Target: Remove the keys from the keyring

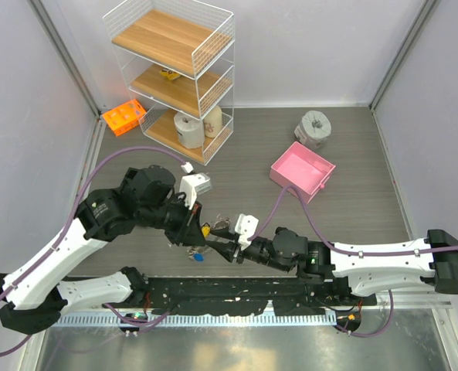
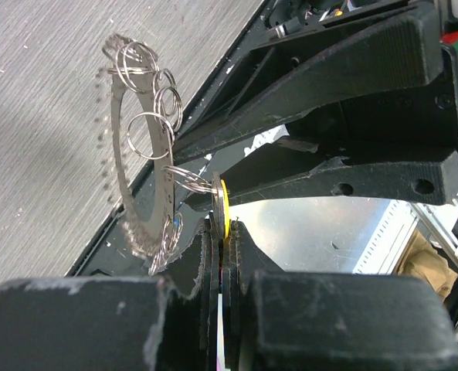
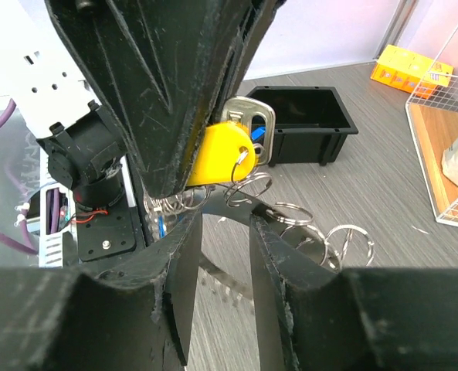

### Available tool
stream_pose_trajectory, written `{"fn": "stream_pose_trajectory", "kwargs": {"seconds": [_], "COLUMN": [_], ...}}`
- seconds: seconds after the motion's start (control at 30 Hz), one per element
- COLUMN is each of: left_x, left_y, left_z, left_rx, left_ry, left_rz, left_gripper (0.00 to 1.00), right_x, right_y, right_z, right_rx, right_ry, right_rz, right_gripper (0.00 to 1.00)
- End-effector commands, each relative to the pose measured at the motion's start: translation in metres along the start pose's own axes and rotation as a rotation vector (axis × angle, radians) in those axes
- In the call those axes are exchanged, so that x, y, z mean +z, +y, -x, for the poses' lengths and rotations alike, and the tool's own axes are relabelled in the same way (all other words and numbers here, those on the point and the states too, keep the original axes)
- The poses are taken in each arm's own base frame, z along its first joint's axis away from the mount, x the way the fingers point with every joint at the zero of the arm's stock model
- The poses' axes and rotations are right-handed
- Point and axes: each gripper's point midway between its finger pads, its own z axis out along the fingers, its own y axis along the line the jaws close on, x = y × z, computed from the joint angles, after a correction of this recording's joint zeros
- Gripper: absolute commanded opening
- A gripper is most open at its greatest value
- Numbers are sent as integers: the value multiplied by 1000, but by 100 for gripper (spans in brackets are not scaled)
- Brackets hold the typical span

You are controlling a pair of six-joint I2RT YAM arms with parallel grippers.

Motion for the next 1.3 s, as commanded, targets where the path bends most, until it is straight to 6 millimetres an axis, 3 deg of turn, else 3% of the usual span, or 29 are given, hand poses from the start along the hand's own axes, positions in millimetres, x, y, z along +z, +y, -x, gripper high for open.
{"fn": "stream_pose_trajectory", "kwargs": {"seconds": [0.0,0.47,1.07,1.2,1.27], "left_x": [2,6,12,15,16], "left_y": [-8,-9,-22,-24,-25], "left_z": [13,9,-4,-8,-7], "left_rx": [18,3,-14,-33,-49], "left_ry": [-53,-48,-8,8,13], "left_rz": [-35,-50,-98,-109,-115], "left_gripper": [0,0,0,0,0], "right_x": [2,-2,-3,-4,-4], "right_y": [-5,-3,-13,-12,-12], "right_z": [41,53,50,48,48], "right_rx": [-12,-33,-88,-134,-160], "right_ry": [-109,-148,-139,-133,-128], "right_rz": [-38,-40,-107,-113,-120], "right_gripper": [37,37,33,30,22]}}
